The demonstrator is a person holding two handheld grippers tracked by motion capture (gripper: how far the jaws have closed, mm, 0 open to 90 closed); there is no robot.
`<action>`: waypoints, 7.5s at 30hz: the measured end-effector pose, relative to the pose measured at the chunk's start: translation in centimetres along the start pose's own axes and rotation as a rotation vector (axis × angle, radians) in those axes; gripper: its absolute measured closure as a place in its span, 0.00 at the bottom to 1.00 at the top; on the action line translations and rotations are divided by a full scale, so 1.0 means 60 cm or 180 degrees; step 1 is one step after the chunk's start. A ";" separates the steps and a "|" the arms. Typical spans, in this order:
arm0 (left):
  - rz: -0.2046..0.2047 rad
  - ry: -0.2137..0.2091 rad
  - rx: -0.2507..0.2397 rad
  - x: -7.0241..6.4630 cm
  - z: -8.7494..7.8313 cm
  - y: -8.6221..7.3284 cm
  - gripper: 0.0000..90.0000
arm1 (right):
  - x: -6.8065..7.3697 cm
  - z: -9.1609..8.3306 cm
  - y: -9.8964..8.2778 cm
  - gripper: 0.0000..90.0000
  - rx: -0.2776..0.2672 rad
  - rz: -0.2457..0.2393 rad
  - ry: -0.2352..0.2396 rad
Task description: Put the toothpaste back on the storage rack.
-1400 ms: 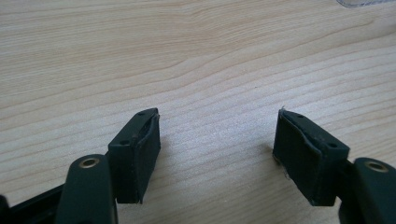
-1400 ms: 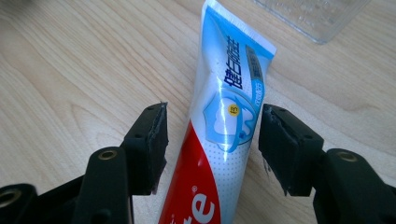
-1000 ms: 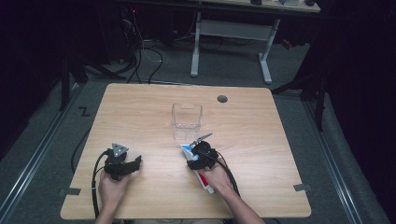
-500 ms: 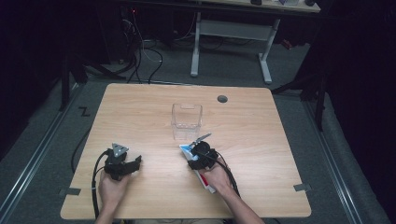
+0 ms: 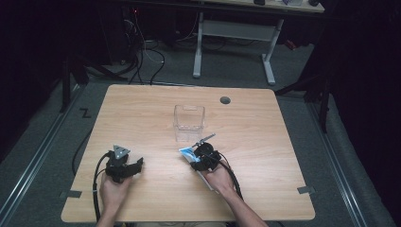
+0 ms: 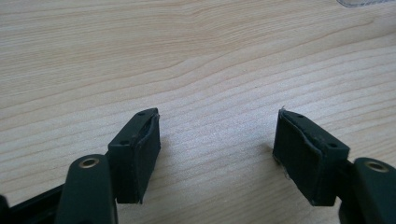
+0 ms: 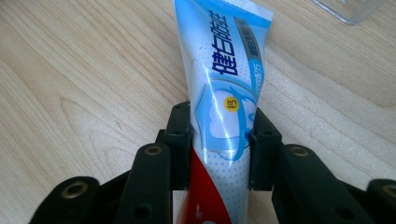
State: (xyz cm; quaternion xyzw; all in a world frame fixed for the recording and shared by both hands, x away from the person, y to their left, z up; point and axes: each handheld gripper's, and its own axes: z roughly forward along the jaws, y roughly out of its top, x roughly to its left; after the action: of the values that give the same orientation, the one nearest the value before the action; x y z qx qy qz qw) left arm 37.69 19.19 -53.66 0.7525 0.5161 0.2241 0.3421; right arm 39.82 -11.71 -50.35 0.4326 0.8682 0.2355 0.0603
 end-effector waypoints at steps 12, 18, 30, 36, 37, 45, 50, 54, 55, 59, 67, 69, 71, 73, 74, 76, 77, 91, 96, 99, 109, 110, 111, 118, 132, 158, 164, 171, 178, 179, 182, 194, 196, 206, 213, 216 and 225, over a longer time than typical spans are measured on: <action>0.0001 -0.0005 0.0005 0.000 0.000 0.000 0.36 | 0.003 -0.007 -0.002 0.78 -0.0016 -0.0109 0.0089; 0.0001 0.0001 0.0000 0.000 0.000 0.000 0.36 | 0.004 -0.027 -0.005 0.78 -0.0120 -0.0156 0.0091; -0.0002 -0.0003 0.0001 0.000 0.000 0.000 0.36 | 0.000 -0.083 0.007 0.78 -0.0404 -0.0222 0.0108; -0.0004 -0.0002 0.0000 0.000 0.000 0.000 0.36 | -0.002 -0.101 0.007 0.77 -0.0572 -0.0247 0.0098; -0.0004 -0.0002 0.0000 0.000 0.000 0.000 0.36 | -0.002 -0.103 0.007 0.77 -0.0583 -0.0220 0.0104; -0.0008 -0.0004 0.0000 0.000 0.000 0.000 0.36 | -0.005 -0.117 0.012 0.77 -0.0700 -0.0234 0.0028; -0.0012 -0.0005 -0.0001 0.001 0.000 0.000 0.36 | -0.007 -0.124 0.014 0.77 -0.0763 -0.0210 0.0031; -0.0014 -0.0011 0.0001 0.001 0.000 0.000 0.36 | -0.010 -0.128 0.015 0.76 -0.0794 -0.0215 0.0003; -0.0014 -0.0011 0.0002 0.001 0.000 0.000 0.36 | -0.011 -0.130 0.015 0.76 -0.0803 -0.0213 0.0000; -0.0013 -0.0013 0.0005 0.001 -0.001 0.000 0.36 | -0.012 -0.138 0.021 0.76 -0.0862 -0.0234 -0.0025; -0.0017 -0.0015 0.0000 0.001 0.000 0.000 0.36 | -0.015 -0.152 0.031 0.76 -0.0967 -0.0233 -0.0041; -0.0016 -0.0014 0.0000 0.002 0.000 0.000 0.36 | -0.017 -0.158 0.035 0.76 -0.1010 -0.0236 -0.0041; -0.0015 -0.0014 0.0000 0.002 0.000 0.000 0.36 | -0.018 -0.161 0.039 0.76 -0.1044 -0.0238 -0.0047; -0.0016 -0.0014 0.0000 0.002 0.000 0.000 0.36 | -0.019 -0.166 0.042 0.76 -0.1067 -0.0222 -0.0040; -0.0015 -0.0014 0.0000 0.002 0.000 0.000 0.36 | -0.020 -0.168 0.044 0.76 -0.1079 -0.0246 -0.0050; -0.0015 -0.0015 0.0000 0.002 0.000 0.000 0.36 | -0.020 -0.172 0.048 0.76 -0.1107 -0.0230 -0.0044; -0.0015 -0.0015 0.0000 0.002 0.000 0.000 0.36 | -0.022 -0.174 0.050 0.76 -0.1120 -0.0239 -0.0041; -0.0046 -0.0031 -0.0006 0.003 -0.001 0.000 0.36 | -0.024 -0.191 0.084 0.76 -0.1260 -0.0237 -0.0031; -0.0050 -0.0029 -0.0011 0.003 -0.001 0.000 0.36 | -0.028 -0.195 0.095 0.76 -0.1313 -0.0228 -0.0016; -0.0050 -0.0029 -0.0012 0.003 -0.001 0.000 0.36 | -0.031 -0.197 0.099 0.75 -0.1333 -0.0206 -0.0012; -0.0050 -0.0035 -0.0014 0.003 0.000 0.000 0.36 | -0.043 -0.204 0.118 0.75 -0.1415 -0.0150 -0.0002; -0.0050 -0.0035 -0.0014 0.003 0.000 0.000 0.36 | -0.044 -0.204 0.120 0.75 -0.1425 -0.0143 -0.0001; -0.0052 -0.0032 -0.0017 0.003 0.000 0.000 0.36 | -0.046 -0.204 0.123 0.75 -0.1436 -0.0138 0.0008; -0.0050 -0.0035 -0.0015 0.003 0.000 0.000 0.36 | -0.054 -0.205 0.141 0.75 -0.1486 -0.0114 -0.0002; -0.0061 -0.0038 -0.0018 0.003 0.000 0.000 0.36 | -0.074 -0.201 0.180 0.75 -0.1598 -0.0037 -0.0059; -0.0059 -0.0040 -0.0015 0.004 0.000 0.000 0.36 | -0.091 -0.185 0.248 0.75 -0.1819 0.0101 0.0024; -0.0054 -0.0040 -0.0012 0.004 -0.001 0.000 0.36 | -0.095 -0.175 0.255 0.75 -0.1854 0.0122 0.0031; -0.0057 -0.0043 -0.0014 0.004 -0.001 0.000 0.36 | -0.091 -0.162 0.259 0.74 -0.1813 0.0077 -0.0029; -0.0058 -0.0042 -0.0013 0.004 -0.001 0.000 0.36 | -0.089 -0.144 0.262 0.74 -0.1753 0.0078 -0.0104; -0.0057 -0.0043 -0.0013 0.004 -0.001 0.000 0.36 | -0.089 -0.141 0.262 0.74 -0.1744 0.0065 -0.0117; -0.0058 -0.0043 -0.0014 0.004 -0.001 0.000 0.35 | -0.092 -0.130 0.258 0.74 -0.1708 0.0104 -0.0132; -0.0057 -0.0041 -0.0016 0.004 0.000 0.000 0.36 | -0.099 -0.114 0.246 0.74 -0.1650 0.0160 -0.0116; -0.0055 -0.0040 -0.0015 0.004 0.000 0.000 0.35 | -0.100 -0.113 0.245 0.74 -0.1648 0.0156 -0.0118; -0.0051 -0.0037 -0.0014 0.003 0.000 0.000 0.35 | -0.107 -0.105 0.229 0.73 -0.1604 0.0260 -0.0049; -0.0050 -0.0036 -0.0013 0.003 0.000 0.000 0.35 | -0.109 -0.099 0.221 0.73 -0.1575 0.0265 -0.0054; -0.0050 -0.0036 -0.0011 0.003 0.000 0.000 0.35 | -0.111 -0.097 0.217 0.73 -0.1565 0.0290 -0.0046; -0.0048 -0.0036 -0.0011 0.003 0.000 0.000 0.35 | -0.112 -0.092 0.208 0.72 -0.1531 0.0296 -0.0057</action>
State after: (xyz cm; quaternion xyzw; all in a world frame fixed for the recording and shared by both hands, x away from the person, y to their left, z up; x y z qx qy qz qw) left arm 37.76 19.38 -53.65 0.7493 0.5194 0.2182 0.3480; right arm 51.28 -12.46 -40.40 0.4473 0.7658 0.4342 0.1583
